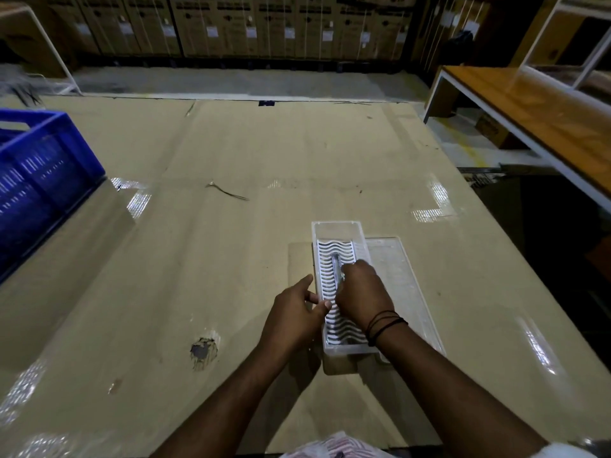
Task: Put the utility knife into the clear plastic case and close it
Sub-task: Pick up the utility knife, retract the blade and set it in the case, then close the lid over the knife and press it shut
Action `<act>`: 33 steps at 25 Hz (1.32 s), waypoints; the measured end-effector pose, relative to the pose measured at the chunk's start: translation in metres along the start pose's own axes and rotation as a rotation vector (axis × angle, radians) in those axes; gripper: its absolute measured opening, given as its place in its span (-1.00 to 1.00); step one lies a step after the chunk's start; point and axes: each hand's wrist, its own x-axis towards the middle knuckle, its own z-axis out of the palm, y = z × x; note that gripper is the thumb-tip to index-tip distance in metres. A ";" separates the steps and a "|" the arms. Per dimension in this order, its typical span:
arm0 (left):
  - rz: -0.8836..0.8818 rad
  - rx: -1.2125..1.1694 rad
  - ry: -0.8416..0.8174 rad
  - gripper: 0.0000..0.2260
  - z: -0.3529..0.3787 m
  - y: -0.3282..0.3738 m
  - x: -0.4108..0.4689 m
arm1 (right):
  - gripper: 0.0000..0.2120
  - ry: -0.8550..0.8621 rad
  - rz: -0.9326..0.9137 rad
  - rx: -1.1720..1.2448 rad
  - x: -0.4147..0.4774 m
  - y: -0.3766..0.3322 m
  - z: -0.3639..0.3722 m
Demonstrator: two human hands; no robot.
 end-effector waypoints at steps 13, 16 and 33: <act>0.009 0.007 0.072 -0.52 -0.003 -0.003 0.020 | -0.25 -0.061 0.539 -0.104 0.000 0.100 -0.024; -0.002 -0.017 0.070 -0.56 -0.003 -0.001 0.020 | -0.14 -0.095 0.553 -0.118 0.001 0.103 -0.019; -0.042 -0.111 0.060 -0.61 -0.001 -0.001 0.018 | -0.68 0.118 0.347 0.226 0.012 0.082 -0.062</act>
